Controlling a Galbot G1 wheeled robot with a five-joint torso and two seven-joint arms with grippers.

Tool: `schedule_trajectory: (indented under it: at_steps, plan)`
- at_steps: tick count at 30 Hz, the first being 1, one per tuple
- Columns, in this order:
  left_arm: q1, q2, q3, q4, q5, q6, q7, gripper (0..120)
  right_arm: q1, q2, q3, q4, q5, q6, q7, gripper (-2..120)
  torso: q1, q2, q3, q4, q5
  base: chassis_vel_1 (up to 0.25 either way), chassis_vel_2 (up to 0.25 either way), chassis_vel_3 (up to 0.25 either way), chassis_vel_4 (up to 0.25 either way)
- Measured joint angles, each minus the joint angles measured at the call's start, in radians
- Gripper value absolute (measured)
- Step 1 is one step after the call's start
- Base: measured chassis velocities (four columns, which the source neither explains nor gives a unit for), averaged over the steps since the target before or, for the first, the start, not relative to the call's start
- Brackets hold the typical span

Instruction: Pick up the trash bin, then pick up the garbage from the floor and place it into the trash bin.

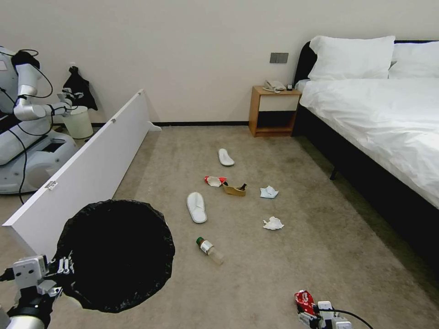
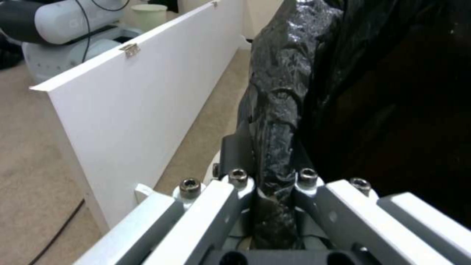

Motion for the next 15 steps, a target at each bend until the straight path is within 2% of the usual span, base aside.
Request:
schedule_trajectory:
  at_steps: [15]
  plan:
    - [0.001, -0.003, -0.003, -0.008, -0.001, 0.003, -0.001, 2, 0.059, 0.005, 0.01, -0.107, -0.007, 0.013, -0.018, 100, 0.0, 0.0, 0.0, 0.0001, -0.0001, 0.0, 0.0, 0.0, 0.0]
